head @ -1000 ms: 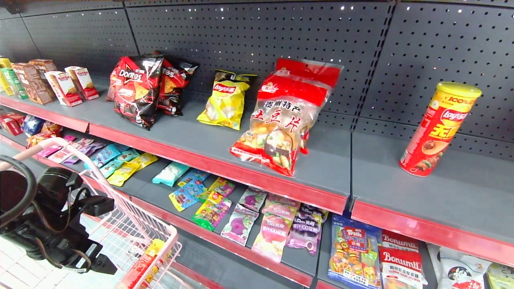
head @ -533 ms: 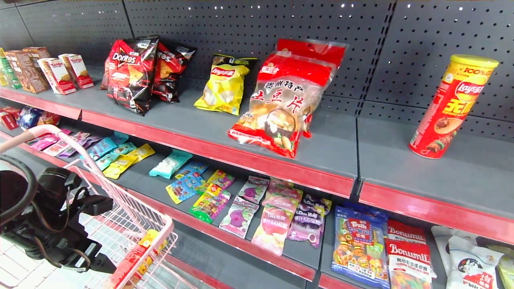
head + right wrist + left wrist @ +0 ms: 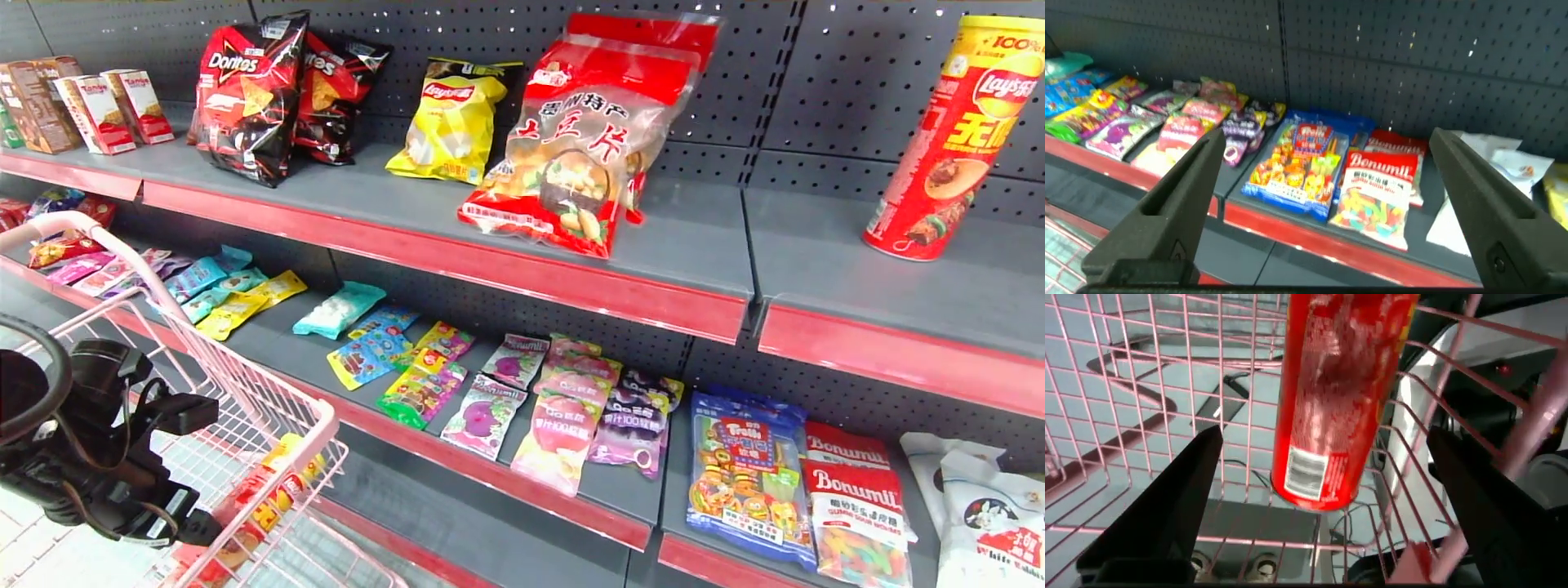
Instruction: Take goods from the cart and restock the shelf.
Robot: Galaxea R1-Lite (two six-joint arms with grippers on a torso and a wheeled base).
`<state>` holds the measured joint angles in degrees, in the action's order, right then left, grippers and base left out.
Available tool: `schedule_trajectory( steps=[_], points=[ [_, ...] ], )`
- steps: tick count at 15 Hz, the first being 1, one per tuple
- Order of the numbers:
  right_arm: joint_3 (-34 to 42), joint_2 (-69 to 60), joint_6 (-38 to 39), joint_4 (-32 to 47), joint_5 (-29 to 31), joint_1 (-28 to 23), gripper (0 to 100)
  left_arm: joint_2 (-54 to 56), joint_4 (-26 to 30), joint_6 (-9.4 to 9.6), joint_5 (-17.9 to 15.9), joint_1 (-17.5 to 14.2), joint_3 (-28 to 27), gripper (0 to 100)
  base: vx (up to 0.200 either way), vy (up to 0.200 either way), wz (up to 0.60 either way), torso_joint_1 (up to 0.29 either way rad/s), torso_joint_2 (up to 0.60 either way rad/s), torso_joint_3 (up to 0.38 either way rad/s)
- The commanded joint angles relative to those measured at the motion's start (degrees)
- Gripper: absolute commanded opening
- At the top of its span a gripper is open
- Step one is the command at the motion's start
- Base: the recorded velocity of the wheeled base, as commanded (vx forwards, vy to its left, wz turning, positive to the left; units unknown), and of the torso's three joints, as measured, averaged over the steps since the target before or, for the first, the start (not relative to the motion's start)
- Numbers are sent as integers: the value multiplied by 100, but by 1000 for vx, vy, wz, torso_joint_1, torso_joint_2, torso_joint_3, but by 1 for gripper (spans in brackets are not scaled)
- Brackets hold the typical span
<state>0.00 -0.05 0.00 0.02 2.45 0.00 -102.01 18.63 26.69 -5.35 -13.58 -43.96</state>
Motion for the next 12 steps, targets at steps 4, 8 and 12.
schedule_trajectory(
  steps=[4,8,12],
  points=[
    [0,5,0,-2,1,0,100,-135,-316,3,-229,31,10,100,0,0,0,-94,248,150],
    [0,5,0,-2,1,0,100,-363,-298,-5,-265,207,-385,100,0,0,0,-4,15,9],
    [0,5,-18,-2,10,0,100,-1110,-307,-32,-238,242,-851,100,0,0,0,0,0,0]
  ],
)
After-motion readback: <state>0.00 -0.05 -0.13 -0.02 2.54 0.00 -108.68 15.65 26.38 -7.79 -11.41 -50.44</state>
